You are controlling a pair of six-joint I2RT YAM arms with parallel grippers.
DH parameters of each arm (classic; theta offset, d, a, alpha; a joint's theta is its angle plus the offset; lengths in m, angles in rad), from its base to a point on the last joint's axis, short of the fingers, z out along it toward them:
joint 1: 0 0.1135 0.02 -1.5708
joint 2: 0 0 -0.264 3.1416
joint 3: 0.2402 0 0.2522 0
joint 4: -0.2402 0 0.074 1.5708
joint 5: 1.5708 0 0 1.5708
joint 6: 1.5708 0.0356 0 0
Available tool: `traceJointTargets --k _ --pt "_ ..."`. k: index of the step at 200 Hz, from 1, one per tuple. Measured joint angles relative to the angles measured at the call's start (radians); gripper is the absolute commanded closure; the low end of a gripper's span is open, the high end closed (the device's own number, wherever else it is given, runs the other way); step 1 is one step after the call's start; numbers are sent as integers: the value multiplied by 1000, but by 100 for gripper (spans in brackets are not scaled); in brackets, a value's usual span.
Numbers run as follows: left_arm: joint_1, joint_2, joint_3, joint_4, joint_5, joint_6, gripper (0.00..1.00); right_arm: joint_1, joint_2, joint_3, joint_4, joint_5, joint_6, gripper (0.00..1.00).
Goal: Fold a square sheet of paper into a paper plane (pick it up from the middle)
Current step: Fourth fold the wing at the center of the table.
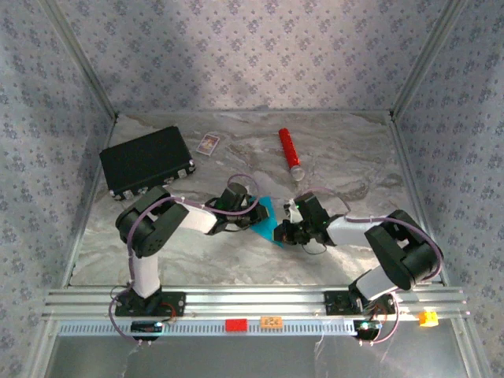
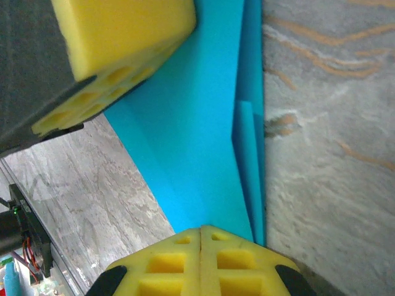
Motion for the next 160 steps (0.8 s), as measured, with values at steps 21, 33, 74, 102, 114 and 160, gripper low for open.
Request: traceJointTargets --k 21,33,74,102,114,160 --pt "0 0 -1 0 0 0 100 -4 -27 -27 1 0 1 93" --pt "0 0 -1 0 1 0 100 -4 -41 -43 8 1 5 93" --pt "0 0 -3 0 11 0 100 -4 -91 -108 55 7 31 93" --pt "0 0 -6 6 13 -3 100 -4 -132 -156 89 19 53 93" --pt "1 0 -6 6 15 -3 100 -4 -153 -172 92 26 61 93" --pt "5 0 -8 8 15 -3 100 4 -257 -195 -19 74 60 93"
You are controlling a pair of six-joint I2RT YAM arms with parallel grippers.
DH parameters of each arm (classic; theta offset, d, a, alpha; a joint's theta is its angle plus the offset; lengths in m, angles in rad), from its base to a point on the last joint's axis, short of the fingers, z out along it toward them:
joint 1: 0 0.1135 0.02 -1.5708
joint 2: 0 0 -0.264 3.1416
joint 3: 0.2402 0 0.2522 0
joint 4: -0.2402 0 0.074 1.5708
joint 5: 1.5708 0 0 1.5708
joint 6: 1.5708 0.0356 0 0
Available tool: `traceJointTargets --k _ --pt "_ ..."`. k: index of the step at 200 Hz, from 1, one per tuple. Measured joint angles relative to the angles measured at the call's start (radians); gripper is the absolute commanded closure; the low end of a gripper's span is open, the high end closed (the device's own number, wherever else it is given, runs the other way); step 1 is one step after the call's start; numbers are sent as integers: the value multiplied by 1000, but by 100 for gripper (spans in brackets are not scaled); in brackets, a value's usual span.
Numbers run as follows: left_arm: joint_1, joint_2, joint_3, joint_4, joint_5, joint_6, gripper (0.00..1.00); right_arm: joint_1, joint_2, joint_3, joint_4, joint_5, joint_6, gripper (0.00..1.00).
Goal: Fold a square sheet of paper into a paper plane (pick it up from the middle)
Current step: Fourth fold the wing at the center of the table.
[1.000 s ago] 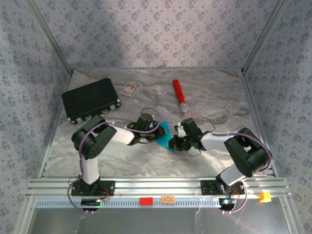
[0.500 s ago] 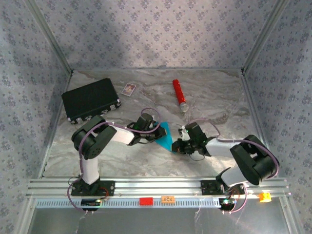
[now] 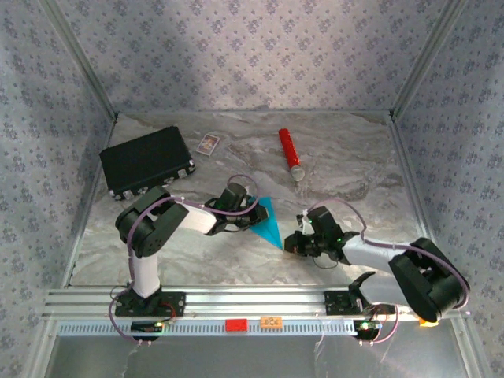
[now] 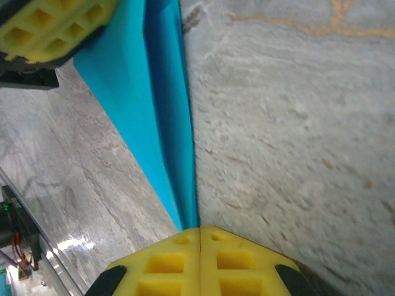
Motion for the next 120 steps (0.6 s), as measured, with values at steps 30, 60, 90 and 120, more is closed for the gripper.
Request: traceJointTargets --k 30,60,90,120 --pt "8 0 -5 10 0 0 100 9 -63 -2 -84 27 0 93" --pt "8 0 -5 10 0 0 100 11 -151 10 -173 49 0 91" --pt "8 0 -5 10 0 0 100 2 -140 92 -184 34 -11 92" --pt "8 0 -5 10 0 0 100 -1 6 214 -144 -11 -29 93"
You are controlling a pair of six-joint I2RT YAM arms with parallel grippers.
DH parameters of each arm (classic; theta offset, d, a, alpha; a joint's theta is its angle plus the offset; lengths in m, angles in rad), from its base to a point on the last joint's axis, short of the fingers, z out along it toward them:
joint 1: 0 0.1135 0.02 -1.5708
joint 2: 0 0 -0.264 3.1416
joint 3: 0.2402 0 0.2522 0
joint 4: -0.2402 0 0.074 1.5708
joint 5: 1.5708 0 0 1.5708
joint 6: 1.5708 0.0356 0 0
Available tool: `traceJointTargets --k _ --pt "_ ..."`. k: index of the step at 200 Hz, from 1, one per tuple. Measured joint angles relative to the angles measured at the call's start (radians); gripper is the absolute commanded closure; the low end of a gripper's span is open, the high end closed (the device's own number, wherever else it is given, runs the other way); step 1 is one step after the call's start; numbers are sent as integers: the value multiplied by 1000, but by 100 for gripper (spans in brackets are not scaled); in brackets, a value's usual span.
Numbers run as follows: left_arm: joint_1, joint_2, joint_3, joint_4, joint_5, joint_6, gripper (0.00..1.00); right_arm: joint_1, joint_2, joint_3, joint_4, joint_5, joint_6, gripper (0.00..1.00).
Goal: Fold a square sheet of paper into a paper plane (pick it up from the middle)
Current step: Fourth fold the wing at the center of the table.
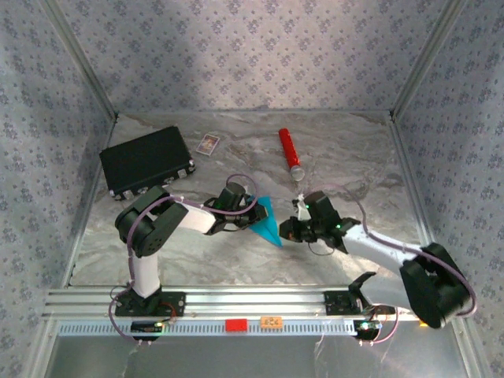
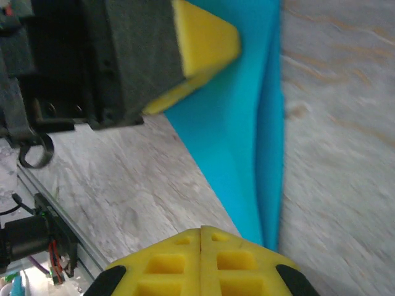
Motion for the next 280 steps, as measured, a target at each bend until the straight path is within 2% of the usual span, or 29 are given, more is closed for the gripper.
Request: traceJointTargets --k 48,119,159,280 --pt "0 0 0 0 0 0 100 55 233 147 31 -5 -14 95" --pt "0 0 0 0 0 0 100 42 370 153 66 -2 -22 94" --pt "-1 0 0 -1 5 0 100 36 340 73 174 -12 -17 93" --pt "0 0 -2 0 8 0 100 27 106 -134 156 0 18 90"
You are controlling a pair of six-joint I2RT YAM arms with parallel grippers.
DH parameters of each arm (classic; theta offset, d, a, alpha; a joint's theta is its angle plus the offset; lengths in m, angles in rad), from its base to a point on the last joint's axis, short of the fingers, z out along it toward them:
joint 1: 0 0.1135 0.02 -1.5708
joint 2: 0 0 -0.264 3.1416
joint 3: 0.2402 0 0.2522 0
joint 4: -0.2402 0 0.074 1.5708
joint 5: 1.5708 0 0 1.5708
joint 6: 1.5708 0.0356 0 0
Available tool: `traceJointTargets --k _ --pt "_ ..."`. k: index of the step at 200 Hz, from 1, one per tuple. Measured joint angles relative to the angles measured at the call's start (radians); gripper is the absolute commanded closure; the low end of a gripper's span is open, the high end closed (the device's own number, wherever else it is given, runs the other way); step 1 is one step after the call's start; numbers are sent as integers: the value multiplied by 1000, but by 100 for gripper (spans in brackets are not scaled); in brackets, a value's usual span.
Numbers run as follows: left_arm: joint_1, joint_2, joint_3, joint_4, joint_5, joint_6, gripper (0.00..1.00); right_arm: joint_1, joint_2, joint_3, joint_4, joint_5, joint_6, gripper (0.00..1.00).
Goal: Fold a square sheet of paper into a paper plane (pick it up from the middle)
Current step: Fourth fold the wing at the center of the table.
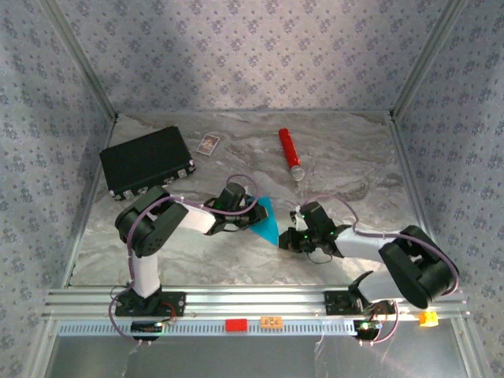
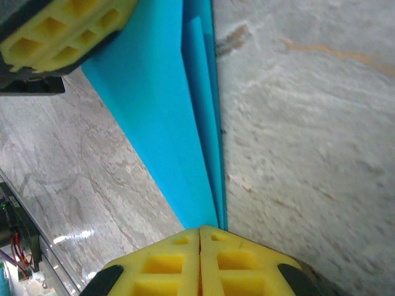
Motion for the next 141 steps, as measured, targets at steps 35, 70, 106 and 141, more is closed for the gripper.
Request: traceJointTargets --k 35,70,106,141 --pt "0 0 0 0 3 0 100 0 -47 -42 10 8 15 91" --pt "0 0 -3 4 3 0 100 0 -135 -79 -46 24 25 90" --pt "1 0 -6 11 3 0 100 0 -240 -82 -154 42 26 88" --pt "1 0 -6 11 2 0 100 -7 -230 5 -189 40 18 89"
